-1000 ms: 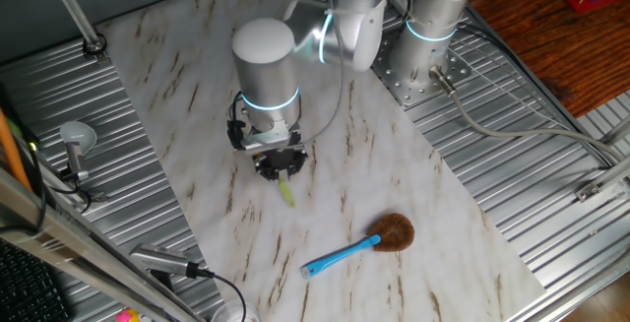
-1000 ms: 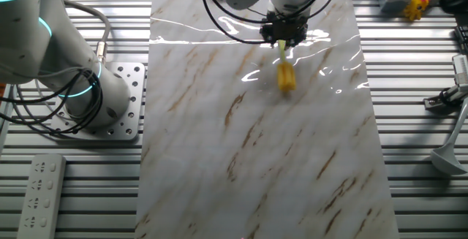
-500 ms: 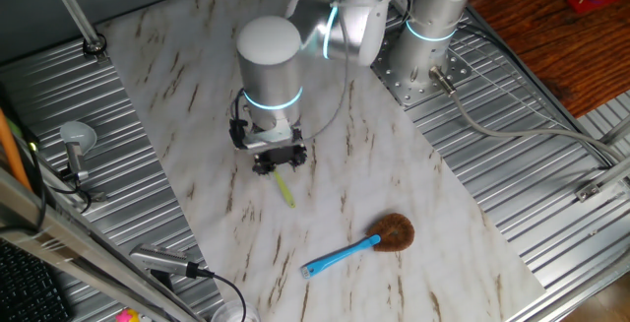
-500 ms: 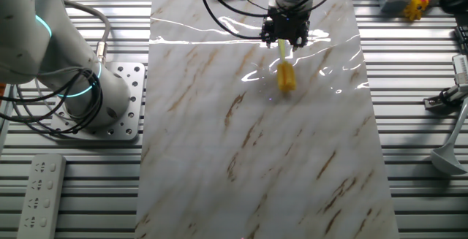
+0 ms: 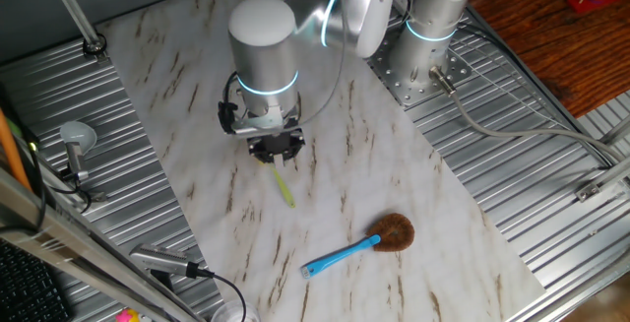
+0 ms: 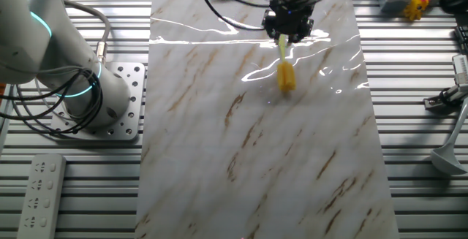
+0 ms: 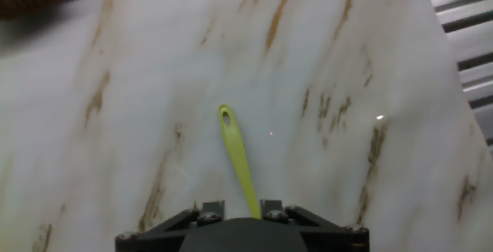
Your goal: Scrub the table with a brush
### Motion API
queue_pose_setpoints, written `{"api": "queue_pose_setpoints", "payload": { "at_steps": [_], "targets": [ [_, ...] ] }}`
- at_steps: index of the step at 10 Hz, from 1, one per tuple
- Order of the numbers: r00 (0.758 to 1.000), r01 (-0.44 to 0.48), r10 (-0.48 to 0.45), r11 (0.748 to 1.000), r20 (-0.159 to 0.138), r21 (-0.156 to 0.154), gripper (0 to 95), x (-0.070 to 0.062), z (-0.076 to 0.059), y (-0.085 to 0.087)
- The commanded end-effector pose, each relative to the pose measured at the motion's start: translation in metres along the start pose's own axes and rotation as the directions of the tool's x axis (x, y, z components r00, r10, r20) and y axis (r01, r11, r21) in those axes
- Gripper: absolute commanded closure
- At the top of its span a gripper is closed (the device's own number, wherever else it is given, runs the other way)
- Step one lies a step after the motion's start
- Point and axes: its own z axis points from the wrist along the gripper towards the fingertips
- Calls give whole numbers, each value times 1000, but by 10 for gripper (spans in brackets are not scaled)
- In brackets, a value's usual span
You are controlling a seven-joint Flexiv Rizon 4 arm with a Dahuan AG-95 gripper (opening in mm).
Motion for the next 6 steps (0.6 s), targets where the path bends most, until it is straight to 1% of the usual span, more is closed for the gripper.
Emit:
{"api": "queue_pose_setpoints", "payload": {
  "at_steps": [1,2,3,5,6],
  "targets": [
    [992,-126,126,992,-15,-7,950,0,3,-2],
    [985,-164,164,986,-43,6,950,0,3,-2],
    [981,-184,184,983,-53,9,950,0,3,-2],
    [976,-209,210,978,-62,25,950,1,3,-3],
    [976,-208,209,978,-62,27,950,4,3,-5]
  ]
}}
